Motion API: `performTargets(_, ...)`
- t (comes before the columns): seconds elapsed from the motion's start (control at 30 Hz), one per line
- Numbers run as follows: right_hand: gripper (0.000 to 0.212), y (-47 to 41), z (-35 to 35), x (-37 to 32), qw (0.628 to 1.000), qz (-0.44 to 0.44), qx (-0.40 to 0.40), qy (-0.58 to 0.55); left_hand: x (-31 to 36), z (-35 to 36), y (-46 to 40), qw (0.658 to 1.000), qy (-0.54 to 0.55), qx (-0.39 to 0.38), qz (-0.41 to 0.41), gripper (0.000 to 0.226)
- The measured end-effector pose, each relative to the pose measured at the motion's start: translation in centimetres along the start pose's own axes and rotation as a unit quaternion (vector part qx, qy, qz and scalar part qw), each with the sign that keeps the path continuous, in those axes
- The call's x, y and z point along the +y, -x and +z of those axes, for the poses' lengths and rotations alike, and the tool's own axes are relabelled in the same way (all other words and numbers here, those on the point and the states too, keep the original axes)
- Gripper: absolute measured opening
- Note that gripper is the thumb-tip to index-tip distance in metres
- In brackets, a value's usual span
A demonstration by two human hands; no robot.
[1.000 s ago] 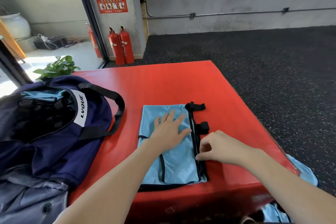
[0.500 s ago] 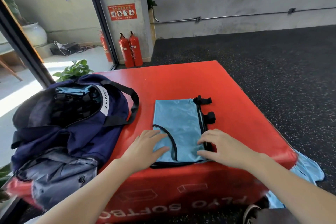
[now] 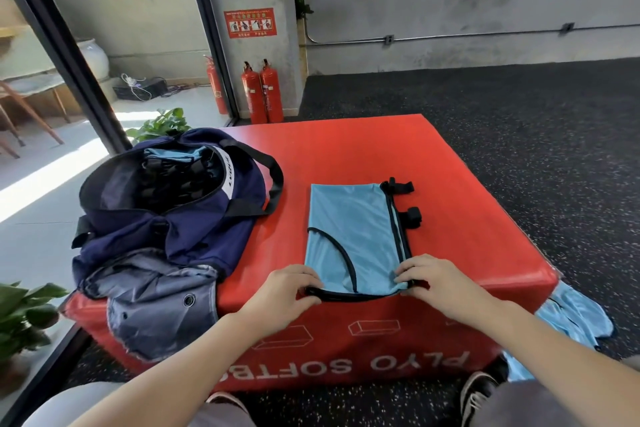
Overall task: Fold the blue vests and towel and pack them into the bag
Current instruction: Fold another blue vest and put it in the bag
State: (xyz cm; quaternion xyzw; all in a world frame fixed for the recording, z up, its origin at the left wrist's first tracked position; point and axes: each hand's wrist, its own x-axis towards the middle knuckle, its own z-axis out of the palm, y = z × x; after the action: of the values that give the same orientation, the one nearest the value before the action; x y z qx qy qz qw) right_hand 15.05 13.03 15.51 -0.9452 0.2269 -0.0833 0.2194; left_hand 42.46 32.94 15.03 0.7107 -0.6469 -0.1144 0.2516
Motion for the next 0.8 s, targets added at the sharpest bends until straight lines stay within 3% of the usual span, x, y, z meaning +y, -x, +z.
performTargets(0.1, 0.017, 0.5, 0.0, -0.3, 1.000, -0.004, 0.011, 0.004, 0.6, -0.1, 0.4, 1.000, 0.014, 0.023, -0.006, 0.005)
performTargets(0.23, 0.003, 0.8, -0.6, -1.2, 0.999, -0.002, 0.030, -0.024, 1.5, 0.0, 0.7, 0.995, 0.049, 0.081, -0.033, 0.012)
performTargets(0.37, 0.014, 0.7, -1.8, -1.6, 0.995, 0.037, 0.048, -0.079, 2.9, -0.6, 0.3, 0.987, 0.107, 0.113, -0.037, 0.001)
performTargets(0.5, 0.014, -0.1, -3.3, -2.5, 0.978, 0.046, 0.136, -0.150, 3.7, -0.8, -0.8, 0.979, 0.123, 0.156, -0.040, 0.002)
performTargets(0.63, 0.009, -2.4, -4.3, -3.4, 0.969, 0.048, 0.196, -0.142, 3.3, -1.4, -3.1, 0.967, 0.105, 0.222, -0.073, 0.002)
performTargets(0.8, 0.005, -7.0, -5.3, -3.1, 0.964, 0.085, 0.214, -0.129, 2.6, -2.2, -6.6, 0.949, 0.118, 0.268, -0.116, 0.005)
